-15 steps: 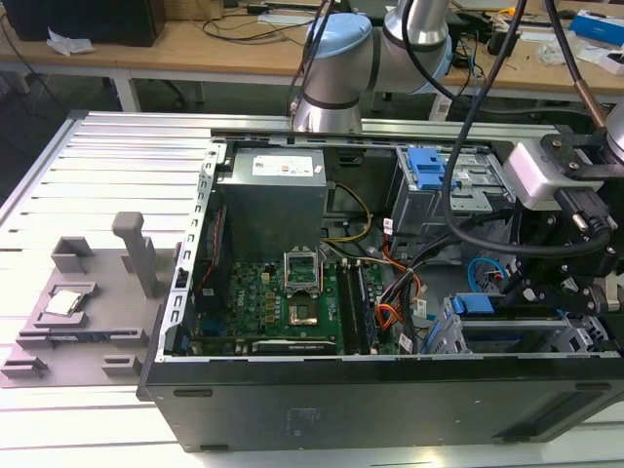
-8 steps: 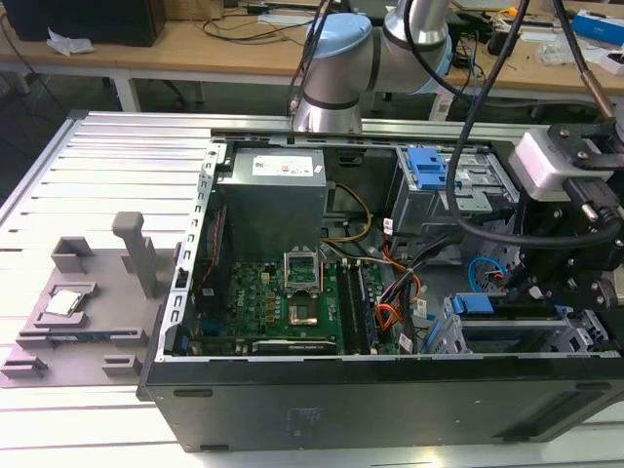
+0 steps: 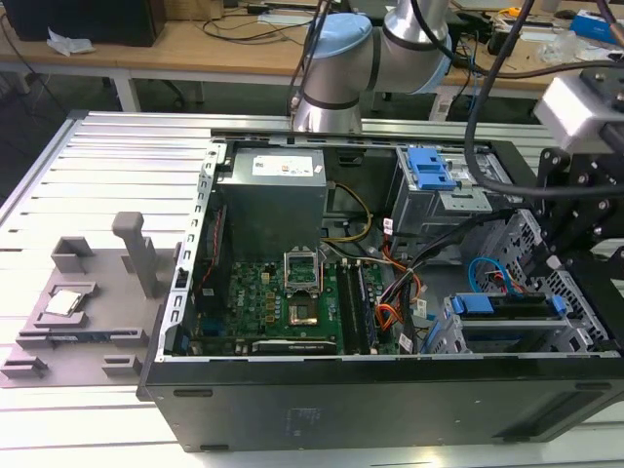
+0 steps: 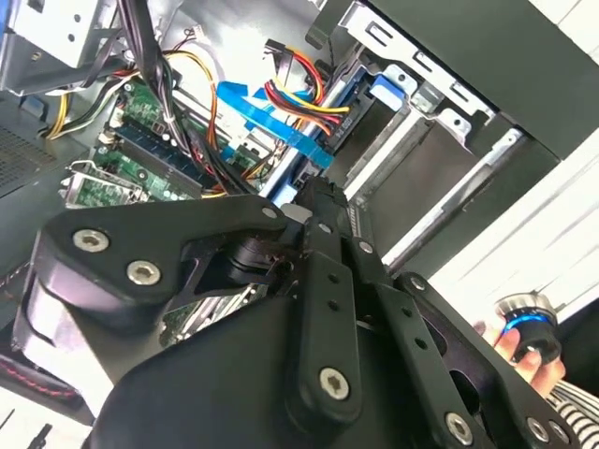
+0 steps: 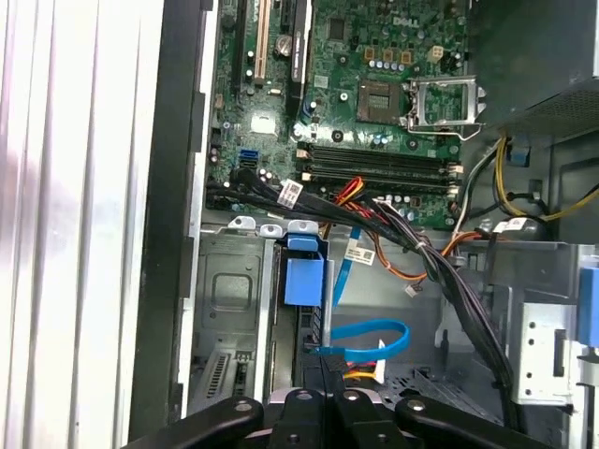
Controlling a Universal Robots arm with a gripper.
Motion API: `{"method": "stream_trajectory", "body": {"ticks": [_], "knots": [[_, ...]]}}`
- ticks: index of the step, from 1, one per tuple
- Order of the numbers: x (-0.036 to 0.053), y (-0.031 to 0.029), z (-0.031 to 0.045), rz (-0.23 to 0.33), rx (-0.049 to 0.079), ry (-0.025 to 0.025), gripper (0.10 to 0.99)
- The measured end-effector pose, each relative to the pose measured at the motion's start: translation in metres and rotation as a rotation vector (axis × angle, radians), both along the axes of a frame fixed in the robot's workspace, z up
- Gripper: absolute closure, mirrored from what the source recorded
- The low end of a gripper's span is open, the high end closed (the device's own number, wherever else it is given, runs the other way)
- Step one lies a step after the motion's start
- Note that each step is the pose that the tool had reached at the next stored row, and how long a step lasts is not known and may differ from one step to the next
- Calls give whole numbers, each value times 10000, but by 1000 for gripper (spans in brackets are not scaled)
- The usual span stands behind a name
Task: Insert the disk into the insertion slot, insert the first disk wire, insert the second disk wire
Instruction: 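Insert the second disk wire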
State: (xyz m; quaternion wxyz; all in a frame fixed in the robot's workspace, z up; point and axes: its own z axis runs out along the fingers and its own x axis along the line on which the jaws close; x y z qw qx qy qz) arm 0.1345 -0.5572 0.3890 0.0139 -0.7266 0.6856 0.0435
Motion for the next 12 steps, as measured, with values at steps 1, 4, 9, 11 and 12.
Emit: {"method": "stream_trajectory", "body": {"ticks": [1,4,9,11,12], "knots": [[0,0,18,0,2,-1,980],[0,0,19,0,2,0,980],[0,0,21,0,1,-1,980],[0,0,21,0,1,0,980],[0,0,22,0,0,0,980]]}}
